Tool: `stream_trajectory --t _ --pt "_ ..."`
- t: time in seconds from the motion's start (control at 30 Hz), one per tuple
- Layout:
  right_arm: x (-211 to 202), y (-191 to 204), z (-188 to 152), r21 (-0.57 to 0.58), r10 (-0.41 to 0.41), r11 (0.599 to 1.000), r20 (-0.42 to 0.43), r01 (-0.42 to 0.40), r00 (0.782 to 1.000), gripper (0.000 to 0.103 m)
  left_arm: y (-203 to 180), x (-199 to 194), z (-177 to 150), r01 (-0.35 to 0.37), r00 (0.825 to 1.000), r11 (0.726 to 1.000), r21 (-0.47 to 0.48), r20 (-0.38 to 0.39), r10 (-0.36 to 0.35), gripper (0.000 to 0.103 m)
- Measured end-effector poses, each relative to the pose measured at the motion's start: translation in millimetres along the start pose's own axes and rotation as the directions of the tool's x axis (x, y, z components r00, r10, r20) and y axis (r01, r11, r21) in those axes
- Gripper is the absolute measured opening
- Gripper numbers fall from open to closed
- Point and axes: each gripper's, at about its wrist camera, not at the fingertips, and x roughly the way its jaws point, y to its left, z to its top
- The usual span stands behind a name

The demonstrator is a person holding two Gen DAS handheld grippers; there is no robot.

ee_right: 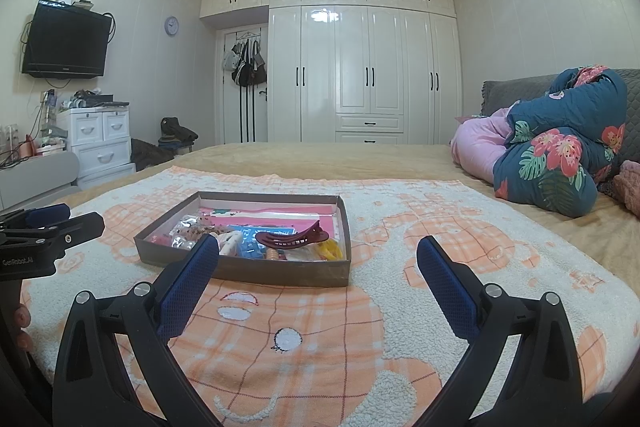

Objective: Organize jewelry

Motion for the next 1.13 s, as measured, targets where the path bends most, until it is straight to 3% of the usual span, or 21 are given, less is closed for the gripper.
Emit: stream_trajectory --t 0.27,0.63,0.9,0.97,1.03,1.1,1.13 --pt "0.7 -0.7 -1.3 -0.012 -0.007 1.000 -0.009 0.007 1.000 0.097 2.1 1.3 -1.6 0.014 1.000 1.000 -0.009 -0.006 -0.014 0.092" --pt "4.1 -1.5 -2.8 -0.013 -0.020 1.000 -0.015 0.020 1.000 0.097 3.7 2.8 -1.5 -0.027 1.000 1.000 -0.001 -0.008 0.027 0.092" --pt "23.2 -21.5 -7.4 0.035 -0.113 0.993 -0.085 0.116 0.990 0.097 16.3 7.3 3.1 -0.028 0.999 0.998 -0.053 -0.020 0.027 0.092" --pt "38.5 -38.9 -5.4 0.053 -0.175 0.982 -0.132 0.183 0.976 0.097 31.5 19.7 6.7 -0.045 0.998 0.996 -0.080 -0.057 0.040 0.092" --pt "62.4 -63.5 -0.1 0.042 -0.279 0.955 -0.194 0.293 0.940 0.097 58.6 38.0 13.2 -0.119 0.989 0.987 -0.104 -0.097 0.109 0.092" --pt "94.3 -96.5 3.0 0.019 -0.368 0.921 -0.279 0.389 0.887 0.097 89.1 57.6 19.8 -0.202 0.973 0.973 -0.110 -0.133 0.187 0.092" --pt "119.3 -119.6 2.5 -0.014 -0.412 0.900 -0.350 0.435 0.842 0.097 107.3 70.1 22.7 -0.252 0.959 0.960 -0.117 -0.160 0.233 0.092"
